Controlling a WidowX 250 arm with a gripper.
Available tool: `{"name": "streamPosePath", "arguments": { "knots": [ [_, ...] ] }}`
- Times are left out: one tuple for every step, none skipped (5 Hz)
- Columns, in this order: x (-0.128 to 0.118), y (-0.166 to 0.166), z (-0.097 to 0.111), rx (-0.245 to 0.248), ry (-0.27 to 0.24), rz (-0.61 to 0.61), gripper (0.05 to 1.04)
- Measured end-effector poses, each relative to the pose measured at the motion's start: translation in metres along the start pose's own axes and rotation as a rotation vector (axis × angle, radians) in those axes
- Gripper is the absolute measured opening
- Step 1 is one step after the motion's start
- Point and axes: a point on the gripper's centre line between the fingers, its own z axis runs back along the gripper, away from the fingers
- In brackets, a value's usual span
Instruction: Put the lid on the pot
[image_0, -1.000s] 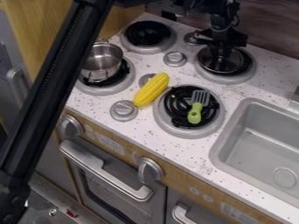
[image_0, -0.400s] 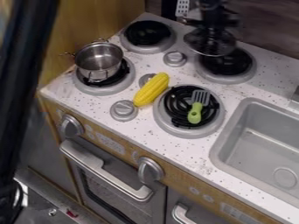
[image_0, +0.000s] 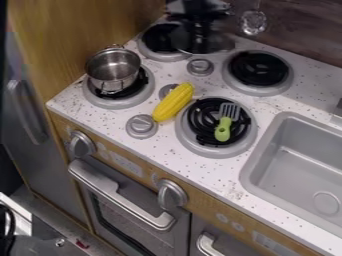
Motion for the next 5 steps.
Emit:
{"name": "streamPosePath", "arguments": {
  "knots": [
    [-0.002, 0.031, 0.007, 0.021, 0.006, 0.052, 0.258],
    [-0.002, 0.071, 0.015, 0.062, 0.002, 0.115, 0.258],
    [-0.016, 0.095, 0.014, 0.095, 0.029, 0.153, 0.258],
    [-0.024, 0.120, 0.021, 0.135, 0.028, 0.186, 0.258],
    [-0.037, 0.137, 0.019, 0.165, 0.042, 0.233, 0.258]
  ]
}}
